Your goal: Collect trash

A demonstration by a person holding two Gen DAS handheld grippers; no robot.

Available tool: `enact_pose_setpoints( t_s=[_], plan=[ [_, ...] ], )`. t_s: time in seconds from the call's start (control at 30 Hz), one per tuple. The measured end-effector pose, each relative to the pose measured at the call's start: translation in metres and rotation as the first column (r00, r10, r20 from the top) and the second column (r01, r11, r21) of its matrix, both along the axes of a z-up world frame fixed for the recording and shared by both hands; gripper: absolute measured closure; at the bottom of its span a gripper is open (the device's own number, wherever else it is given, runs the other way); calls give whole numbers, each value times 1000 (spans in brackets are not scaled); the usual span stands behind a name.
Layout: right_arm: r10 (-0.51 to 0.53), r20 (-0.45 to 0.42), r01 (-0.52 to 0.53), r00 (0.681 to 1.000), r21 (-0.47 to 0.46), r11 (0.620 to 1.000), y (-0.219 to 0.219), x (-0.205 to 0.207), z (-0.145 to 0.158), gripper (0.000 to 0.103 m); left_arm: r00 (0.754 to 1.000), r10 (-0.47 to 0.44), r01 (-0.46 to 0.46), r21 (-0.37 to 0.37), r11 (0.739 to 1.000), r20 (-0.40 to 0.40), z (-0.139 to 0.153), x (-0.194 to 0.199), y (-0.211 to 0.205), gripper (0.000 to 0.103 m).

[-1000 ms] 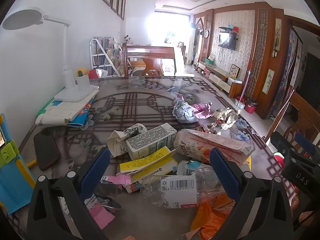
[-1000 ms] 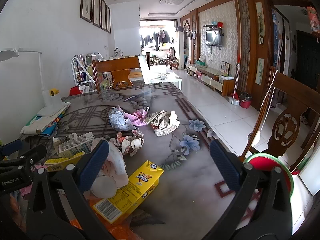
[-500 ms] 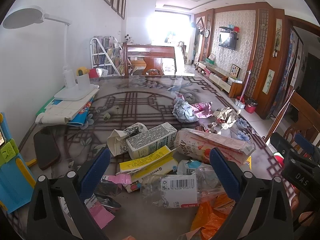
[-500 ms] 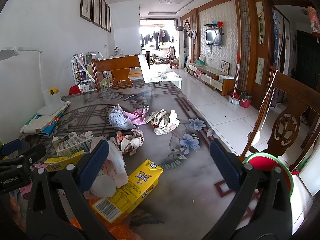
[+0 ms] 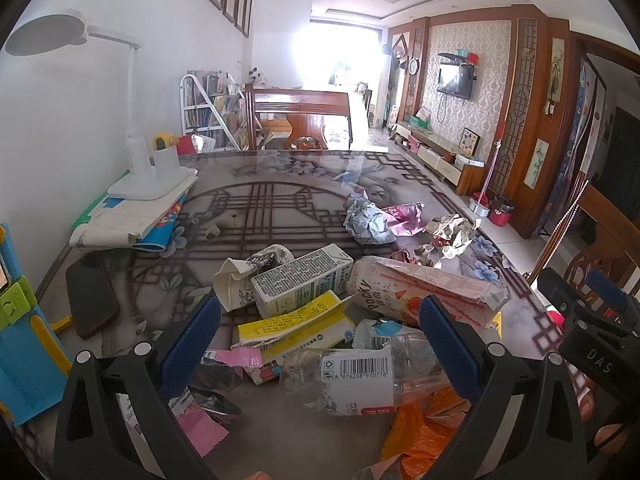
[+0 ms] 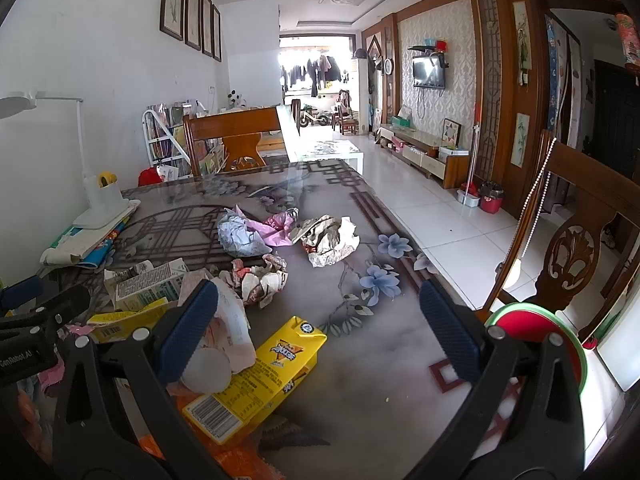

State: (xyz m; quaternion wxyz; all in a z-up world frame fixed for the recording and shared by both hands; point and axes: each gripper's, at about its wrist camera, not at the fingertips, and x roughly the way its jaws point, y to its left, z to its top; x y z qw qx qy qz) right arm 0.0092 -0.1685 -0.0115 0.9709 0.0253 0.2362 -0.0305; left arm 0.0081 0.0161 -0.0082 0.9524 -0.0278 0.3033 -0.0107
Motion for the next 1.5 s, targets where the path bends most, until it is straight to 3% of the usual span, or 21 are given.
enact_pose_setpoints(
  t_s=[0.4,0.57,0.67,0.73,0.87,1.07,1.17,1.27,1.37,1.5],
  plan=[
    [2,-11,-2,1000,-7,1000,2,-2,-7,3,1000,12,-13,-9,1000,0,-1,-3,6,8],
    [11,-17,-11,1000,5,1000,4,-9,-10,3,996,82,-80,-37,996,43,12,-22,41,8],
    [20,-28,-19,999,16,1000,7,-1,-3,3,983,181,-182,-59,982,-18,4,-28,75,8],
    [29,-25,-28,999,17,999,8,-3,-1,3,957,266,-276,-84,958,-113,-10,-29,98,9],
    [32,-19,-32,999,-4,999,8,-6,1,3,899,303,-367,-163,916,-317,-49,-19,123,9],
    [21,-51,-20,998,22,1000,1,1,0,3,885,296,-367,-147,919,-358,-72,-6,120,10],
    [45,-61,-44,997,23,999,4,3,1,3,867,284,-372,-155,915,-409,-85,0,120,30],
    [116,-88,-114,989,33,993,10,7,6,3,876,264,-371,-212,904,-403,-84,-3,123,49],
    [233,-121,-231,965,26,973,24,14,18,3,888,237,-357,-266,895,-393,-83,-4,123,53],
    [334,-260,-367,906,-88,926,59,37,15,3,903,228,-334,-262,906,-364,-76,-3,117,54]
  ],
)
